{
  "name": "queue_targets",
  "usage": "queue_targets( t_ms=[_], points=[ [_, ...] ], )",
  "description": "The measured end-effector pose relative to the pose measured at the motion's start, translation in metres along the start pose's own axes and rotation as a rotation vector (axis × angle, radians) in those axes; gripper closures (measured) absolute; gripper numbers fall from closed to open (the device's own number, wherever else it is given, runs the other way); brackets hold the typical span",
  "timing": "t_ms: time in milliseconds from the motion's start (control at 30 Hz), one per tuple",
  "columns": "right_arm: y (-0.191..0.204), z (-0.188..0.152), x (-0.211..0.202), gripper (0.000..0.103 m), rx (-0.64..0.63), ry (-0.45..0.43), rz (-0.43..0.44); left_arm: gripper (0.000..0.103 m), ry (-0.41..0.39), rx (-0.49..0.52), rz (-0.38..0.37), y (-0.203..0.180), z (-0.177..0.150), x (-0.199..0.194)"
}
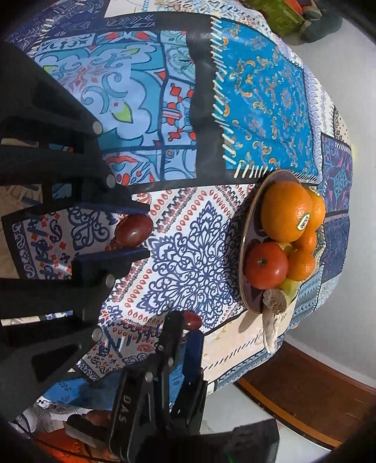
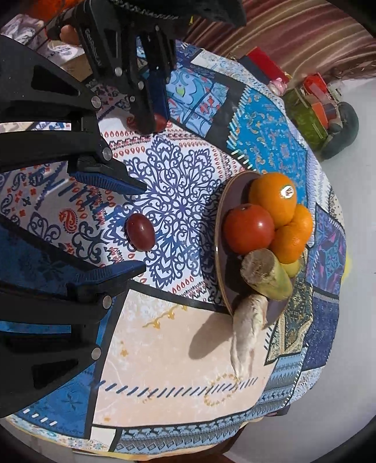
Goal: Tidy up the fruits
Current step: 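Grasp a dark red date with the left tool while the right tool grasps another date, then carry the date with the left tool while the right tool carries its date onto the plate, releasing both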
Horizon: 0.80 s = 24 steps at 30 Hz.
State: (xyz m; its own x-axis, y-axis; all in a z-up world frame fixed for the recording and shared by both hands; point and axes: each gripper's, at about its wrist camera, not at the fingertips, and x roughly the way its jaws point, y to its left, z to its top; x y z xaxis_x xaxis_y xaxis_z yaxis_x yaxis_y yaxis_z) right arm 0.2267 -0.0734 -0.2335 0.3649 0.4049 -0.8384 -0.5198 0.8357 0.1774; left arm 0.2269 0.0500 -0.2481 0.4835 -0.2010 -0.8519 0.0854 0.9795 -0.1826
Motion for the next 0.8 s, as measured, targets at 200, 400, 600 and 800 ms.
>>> queue_targets(
  t_ms=[200,400,600,800],
  points=[
    [0.002,0.001,0.007,0.069,-0.022,-0.003,-0.017,0.08,-0.017,-0.004,0.001,0.002,0.008,-0.002],
    [-0.001,0.001,0.004,0.078,-0.018,-0.015,-0.022,0.08,-0.036,-0.001,0.003,0.0,0.018,-0.004],
    [-0.004,0.007,-0.01,0.078,-0.02,-0.06,-0.031,0.08,-0.078,0.002,0.004,-0.002,0.034,-0.015],
    [-0.009,0.019,-0.021,0.078,-0.013,-0.111,-0.039,0.08,-0.116,0.008,0.016,-0.004,0.054,-0.021]
  ],
)
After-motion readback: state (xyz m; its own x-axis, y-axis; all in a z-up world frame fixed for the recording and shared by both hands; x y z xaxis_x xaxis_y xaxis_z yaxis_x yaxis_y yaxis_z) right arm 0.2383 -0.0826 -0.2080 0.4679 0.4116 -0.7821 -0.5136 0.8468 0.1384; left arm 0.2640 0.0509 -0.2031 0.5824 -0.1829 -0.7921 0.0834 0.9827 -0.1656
